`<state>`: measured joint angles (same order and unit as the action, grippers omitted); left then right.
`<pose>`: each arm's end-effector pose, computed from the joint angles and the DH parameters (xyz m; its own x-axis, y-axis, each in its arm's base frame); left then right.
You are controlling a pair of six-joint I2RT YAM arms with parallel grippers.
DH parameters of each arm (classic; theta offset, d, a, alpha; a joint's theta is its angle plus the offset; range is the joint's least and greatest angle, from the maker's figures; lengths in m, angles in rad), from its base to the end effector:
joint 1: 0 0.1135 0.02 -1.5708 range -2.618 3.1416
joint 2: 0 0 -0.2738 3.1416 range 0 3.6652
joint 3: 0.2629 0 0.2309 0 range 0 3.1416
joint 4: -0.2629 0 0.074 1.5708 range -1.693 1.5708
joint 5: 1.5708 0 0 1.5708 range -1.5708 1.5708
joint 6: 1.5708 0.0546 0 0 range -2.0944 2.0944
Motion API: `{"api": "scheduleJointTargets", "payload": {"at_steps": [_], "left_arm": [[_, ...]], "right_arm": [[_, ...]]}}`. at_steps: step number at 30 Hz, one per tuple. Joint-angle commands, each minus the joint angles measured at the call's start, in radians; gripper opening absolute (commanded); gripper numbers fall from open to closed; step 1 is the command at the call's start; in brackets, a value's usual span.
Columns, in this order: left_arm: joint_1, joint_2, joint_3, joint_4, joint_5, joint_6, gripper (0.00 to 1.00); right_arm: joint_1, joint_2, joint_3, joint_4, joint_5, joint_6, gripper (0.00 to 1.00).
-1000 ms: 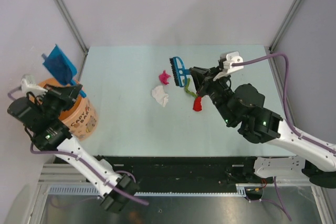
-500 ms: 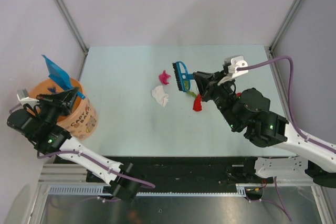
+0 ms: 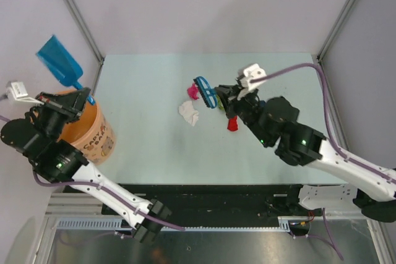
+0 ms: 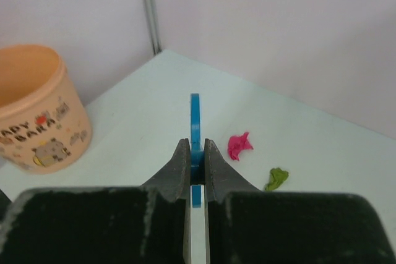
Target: Sweep away the paper scraps from the table
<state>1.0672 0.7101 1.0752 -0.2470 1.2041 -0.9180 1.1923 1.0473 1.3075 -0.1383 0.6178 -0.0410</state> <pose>0.0891 0.0561 0.4387 -0.0714 -0.7197 -0.6906 0.1262 0.6803 -0.7220 0.1036 0.1749 0.4804 0.0672 0.0787 -0.9946 -0.5427 0.8394 0.0297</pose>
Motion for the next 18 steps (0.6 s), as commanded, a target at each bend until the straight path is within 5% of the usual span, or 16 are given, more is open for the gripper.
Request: {"api": "scheduleJointTargets", "payload": {"at_steps": [1,7,12,14,18], "left_arm": [[-0.077,0.018,0.163,0.060,0.069,0.247,0.00],[-0.122,0.032,0.281,-0.053,0.115,0.434,0.00],[-0.229,0.133,0.416,-0.380,-0.113,0.701,0.00],[-0.445,0.192,0.455,-0.496,-0.394,0.833,0.00],[-0.813,0.264,0.430,-0.508,-0.685,0.954,0.00]], "right_arm": [[-0.153,0.078,0.003,-0.004,-0.332,-0.072,0.00],[-0.281,0.238,0.002,0.089,-0.526,-0.252,0.00],[-0.332,0.348,0.006,0.224,-0.607,-0.255,0.00],[-0.341,0.371,0.007,0.243,-0.635,-0.235,0.00],[-0.349,0.410,0.006,0.246,-0.622,-0.255,0.00]]}}
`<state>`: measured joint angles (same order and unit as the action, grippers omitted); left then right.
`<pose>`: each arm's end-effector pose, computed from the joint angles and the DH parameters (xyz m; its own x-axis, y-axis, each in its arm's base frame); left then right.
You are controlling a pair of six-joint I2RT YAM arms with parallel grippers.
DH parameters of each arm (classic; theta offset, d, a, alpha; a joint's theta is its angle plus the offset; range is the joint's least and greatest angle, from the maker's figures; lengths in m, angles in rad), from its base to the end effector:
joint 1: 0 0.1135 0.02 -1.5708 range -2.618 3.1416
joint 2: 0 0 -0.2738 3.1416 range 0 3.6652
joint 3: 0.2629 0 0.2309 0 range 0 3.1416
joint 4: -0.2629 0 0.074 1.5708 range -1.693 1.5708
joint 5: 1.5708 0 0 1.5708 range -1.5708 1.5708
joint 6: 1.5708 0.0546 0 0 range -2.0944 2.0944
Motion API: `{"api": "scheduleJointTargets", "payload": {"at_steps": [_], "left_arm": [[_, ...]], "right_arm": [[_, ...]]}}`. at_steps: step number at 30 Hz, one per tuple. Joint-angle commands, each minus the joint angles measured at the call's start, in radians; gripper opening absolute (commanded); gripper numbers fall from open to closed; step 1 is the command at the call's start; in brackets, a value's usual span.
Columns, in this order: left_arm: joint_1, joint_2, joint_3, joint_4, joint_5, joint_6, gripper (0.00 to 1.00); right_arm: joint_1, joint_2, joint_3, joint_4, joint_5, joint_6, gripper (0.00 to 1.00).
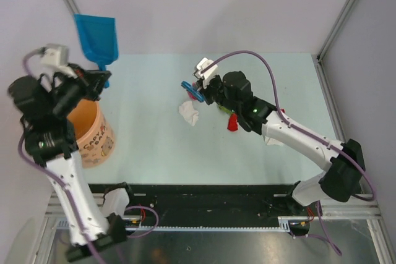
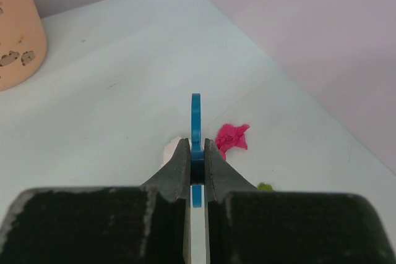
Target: Sweep away the paper scraps from the table
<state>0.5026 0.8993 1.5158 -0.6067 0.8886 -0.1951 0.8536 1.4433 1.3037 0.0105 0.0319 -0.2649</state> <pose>0.1127 0.0136 0.5068 -0.0646 -0.1750 -0.9825 0.3710 0.9097 -0.1864 0.2260 0.2565 0.3969 0.1101 -0.2719 -0.9560 -0.7291 0.6316 -0.2636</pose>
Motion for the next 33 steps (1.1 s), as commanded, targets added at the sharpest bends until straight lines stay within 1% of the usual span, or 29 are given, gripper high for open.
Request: {"api": "scheduleJointTargets", "payload": {"at_steps": [1,2,3,5,6,7,9,10,11,12,15,16,18,19,22,23,25,26,27,28,29,30,32,33], "left_arm": [[-0.289,0.088,-0.016,-0.146,-0.404,0.258,0.00],[-0.327,0.104,-0.026,-0.149,-0.495,0.287,0.00],[-0.388,0.133,-0.038,-0.151,-0.529,0.351,0.00],[-0.432,0.156,-0.089,-0.157,-0.577,0.411,0.00],[-0.468,0.167,-0.104,-0.166,-0.620,0.468,0.00],[-0.484,0.190,-0.120,-0.177,-0.649,0.494,0.00],[-0.524,0.210,-0.166,-0.221,-0.709,0.567,0.00],[-0.527,0.220,-0.184,-0.237,-0.720,0.586,0.00],[-0.527,0.222,-0.222,-0.257,-0.732,0.603,0.00],[-0.527,0.219,-0.244,-0.263,-0.763,0.637,0.00],[-0.527,0.194,-0.302,-0.286,-0.803,0.692,0.00],[-0.527,0.188,-0.315,-0.297,-0.818,0.706,0.00],[-0.527,0.184,-0.339,-0.309,-0.820,0.744,0.00],[-0.529,0.187,-0.350,-0.315,-0.812,0.756,0.00],[-0.545,0.210,-0.388,-0.353,-0.792,0.796,0.00],[-0.559,0.216,-0.411,-0.369,-0.795,0.799,0.00],[-0.614,0.233,-0.436,-0.384,-0.795,0.810,0.00],[-0.628,0.239,-0.457,-0.387,-0.772,0.818,0.00],[-0.641,0.240,-0.466,-0.387,-0.748,0.838,0.00],[-0.644,0.242,-0.474,-0.389,-0.726,0.848,0.00],[-0.645,0.243,-0.488,-0.387,-0.699,0.871,0.00],[-0.651,0.248,-0.494,-0.387,-0.692,0.882,0.00],[-0.673,0.276,-0.516,-0.387,-0.704,0.907,0.00],[-0.702,0.289,-0.525,-0.387,-0.741,0.910,0.00]], "right_arm": [[-0.019,0.032,0.009,0.106,-0.052,-0.043,0.00],[-0.022,0.048,0.011,0.114,-0.068,-0.059,0.00],[-0.025,0.063,0.011,0.123,-0.082,-0.095,0.00],[-0.040,0.123,0.014,0.163,-0.115,-0.146,0.00],[-0.045,0.146,0.014,0.178,-0.130,-0.210,0.00],[-0.063,0.199,0.014,0.212,-0.180,-0.244,0.00],[-0.071,0.258,0.017,0.246,-0.223,-0.321,0.00],[-0.073,0.284,0.019,0.255,-0.268,-0.403,0.00],[-0.071,0.339,0.025,0.255,-0.280,-0.436,0.00],[-0.071,0.363,0.049,0.243,-0.291,-0.462,0.00],[-0.062,0.445,0.081,0.134,-0.326,-0.580,0.00],[-0.056,0.460,0.081,0.084,-0.322,-0.649,0.00],[-0.032,0.482,0.081,0.025,-0.300,-0.700,0.00],[-0.016,0.480,0.081,-0.048,-0.276,-0.714,0.00],[0.025,0.416,0.031,-0.118,-0.277,-0.706,0.00],[0.033,0.384,-0.034,-0.119,-0.279,-0.689,0.00],[0.053,0.280,-0.099,-0.115,-0.280,-0.653,0.00],[0.059,0.240,-0.163,-0.116,-0.280,-0.633,0.00],[0.065,0.203,-0.190,-0.124,-0.277,-0.593,0.00],[0.084,0.118,-0.220,-0.142,-0.267,-0.580,0.00],[0.094,0.082,-0.247,-0.142,-0.247,-0.564,0.00],[0.107,0.039,-0.283,-0.136,-0.195,-0.524,0.00],[0.139,-0.055,-0.291,-0.126,-0.155,-0.459,0.00],[0.148,-0.082,-0.291,-0.101,-0.120,-0.421,0.00]]}}
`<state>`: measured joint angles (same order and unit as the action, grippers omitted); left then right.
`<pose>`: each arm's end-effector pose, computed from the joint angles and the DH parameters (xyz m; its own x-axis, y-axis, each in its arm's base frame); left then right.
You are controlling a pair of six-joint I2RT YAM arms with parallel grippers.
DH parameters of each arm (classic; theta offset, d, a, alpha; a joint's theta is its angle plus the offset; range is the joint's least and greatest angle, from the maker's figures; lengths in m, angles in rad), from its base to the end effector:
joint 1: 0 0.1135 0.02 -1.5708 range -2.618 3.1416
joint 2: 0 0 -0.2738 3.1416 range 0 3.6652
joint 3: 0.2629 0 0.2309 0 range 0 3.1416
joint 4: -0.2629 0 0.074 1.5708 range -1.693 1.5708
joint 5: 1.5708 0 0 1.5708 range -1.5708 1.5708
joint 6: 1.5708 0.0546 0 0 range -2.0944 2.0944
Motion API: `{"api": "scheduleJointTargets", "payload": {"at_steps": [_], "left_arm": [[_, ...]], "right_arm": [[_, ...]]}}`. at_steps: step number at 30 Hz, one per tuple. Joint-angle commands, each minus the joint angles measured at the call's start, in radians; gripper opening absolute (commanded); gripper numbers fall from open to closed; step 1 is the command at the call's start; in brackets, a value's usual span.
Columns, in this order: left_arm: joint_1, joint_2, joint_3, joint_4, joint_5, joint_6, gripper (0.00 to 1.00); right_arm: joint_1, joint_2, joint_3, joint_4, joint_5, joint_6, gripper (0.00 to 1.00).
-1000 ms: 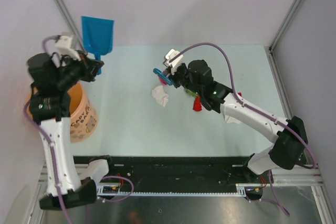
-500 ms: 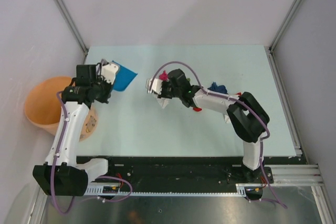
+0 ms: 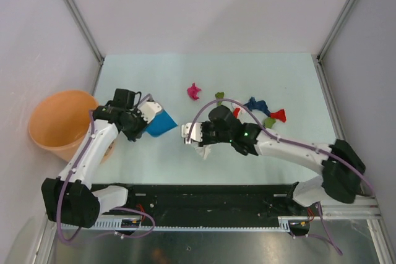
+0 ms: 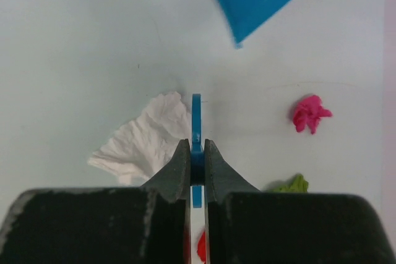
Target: Sweep away the paper scraps from the table
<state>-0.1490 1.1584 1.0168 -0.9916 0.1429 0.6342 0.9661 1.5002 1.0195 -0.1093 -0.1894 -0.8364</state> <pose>0.1904 -0.0364 0.2763 -0.5991 0.6830 -0.4178 0.6972 0.7016 0.1472 0.1804 0.2791 0.2657 0.4537 -0.6256 -0.6346 -0.8358 -0.0518 -0.5466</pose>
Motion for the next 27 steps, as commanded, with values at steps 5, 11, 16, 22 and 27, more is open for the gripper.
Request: {"api": "scheduleJointTargets", "payload": {"at_steps": [5,11,16,22,27], "left_arm": [[-0.133,0.089,-0.125,-0.002,-0.077,0.181,0.00],[-0.242,0.167,-0.178,0.004,-0.180,0.228,0.00],[-0.280,0.265,-0.103,0.014,-0.166,0.190,0.00],[-0.311,0.342,-0.089,0.031,-0.118,0.171,0.00],[-0.314,0.385,-0.078,0.050,-0.094,0.159,0.00]], "right_arm": [[0.049,-0.271,-0.007,0.028,0.218,0.518,0.00],[0.068,-0.256,-0.001,-0.174,0.729,1.091,0.00],[0.066,-0.190,0.004,-0.320,0.932,1.304,0.00],[0.063,-0.048,0.005,-0.195,0.759,1.355,0.00],[0.080,0.060,0.080,-0.014,0.561,1.363,0.00]]}}
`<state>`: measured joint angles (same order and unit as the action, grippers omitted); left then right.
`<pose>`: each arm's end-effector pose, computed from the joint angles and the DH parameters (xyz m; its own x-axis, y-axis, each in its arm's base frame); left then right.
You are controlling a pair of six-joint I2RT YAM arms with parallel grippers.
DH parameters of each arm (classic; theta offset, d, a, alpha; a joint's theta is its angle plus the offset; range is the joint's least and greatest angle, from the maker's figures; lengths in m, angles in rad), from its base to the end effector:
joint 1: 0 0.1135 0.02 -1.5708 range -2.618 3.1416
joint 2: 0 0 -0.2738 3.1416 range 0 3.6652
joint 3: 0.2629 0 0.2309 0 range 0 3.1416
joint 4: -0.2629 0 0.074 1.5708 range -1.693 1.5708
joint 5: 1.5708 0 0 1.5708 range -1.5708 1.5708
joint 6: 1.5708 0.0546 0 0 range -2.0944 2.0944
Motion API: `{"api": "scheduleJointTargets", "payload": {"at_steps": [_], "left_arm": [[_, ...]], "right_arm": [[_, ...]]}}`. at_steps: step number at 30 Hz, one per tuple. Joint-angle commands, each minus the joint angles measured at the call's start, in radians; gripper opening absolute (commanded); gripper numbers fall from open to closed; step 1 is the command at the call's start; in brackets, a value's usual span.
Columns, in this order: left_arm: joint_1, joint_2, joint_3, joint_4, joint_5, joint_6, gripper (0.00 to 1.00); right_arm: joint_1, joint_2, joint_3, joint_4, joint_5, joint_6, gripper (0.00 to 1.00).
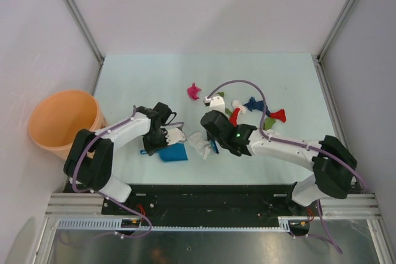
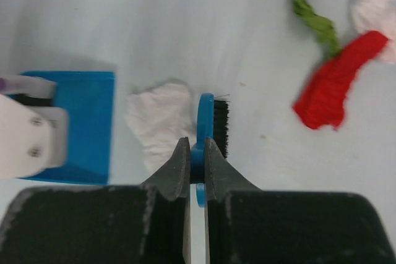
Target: Sweep away the paper scraps from the table
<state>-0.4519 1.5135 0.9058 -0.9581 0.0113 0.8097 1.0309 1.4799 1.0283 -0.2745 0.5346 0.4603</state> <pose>0.1997 -0.0976 0.1802 -0.3043 0.9525 -0.0116 0.9526 0.3042 -0.0042 0.1845 0.2537 0.2625 -0.5467 -0.1686 -0.8202 -0.3342 0.9421 0.0291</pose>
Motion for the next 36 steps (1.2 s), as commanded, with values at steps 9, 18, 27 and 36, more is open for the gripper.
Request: {"api": "scheduleJointTargets", "payload": {"at_steps": [9,18,27,36], "left_arm": [[-0.011,0.065,0.096,0.036,0.174,-0.053,0.00],[0.048,-0.111,0.094,0.033,0.571,-0.020,0.00],[0.094,-0.206,0.203,0.033,0.751,-0.131,0.00],[0.390,-0.325,0.448,0.062,0.889,-0.453,0.00]], "right_arm": [[0.031,0.140,0.239,0.245,-0.236,0.015,0.00],[0.037,-0.090,0.248,0.116,0.115,-0.205,0.00],[0.061,-0.314,0.319,0.437,0.479,-0.747,0.00],[-0.026,-0.457,0.305,0.172,0.463,-0.568,0.00]]}}
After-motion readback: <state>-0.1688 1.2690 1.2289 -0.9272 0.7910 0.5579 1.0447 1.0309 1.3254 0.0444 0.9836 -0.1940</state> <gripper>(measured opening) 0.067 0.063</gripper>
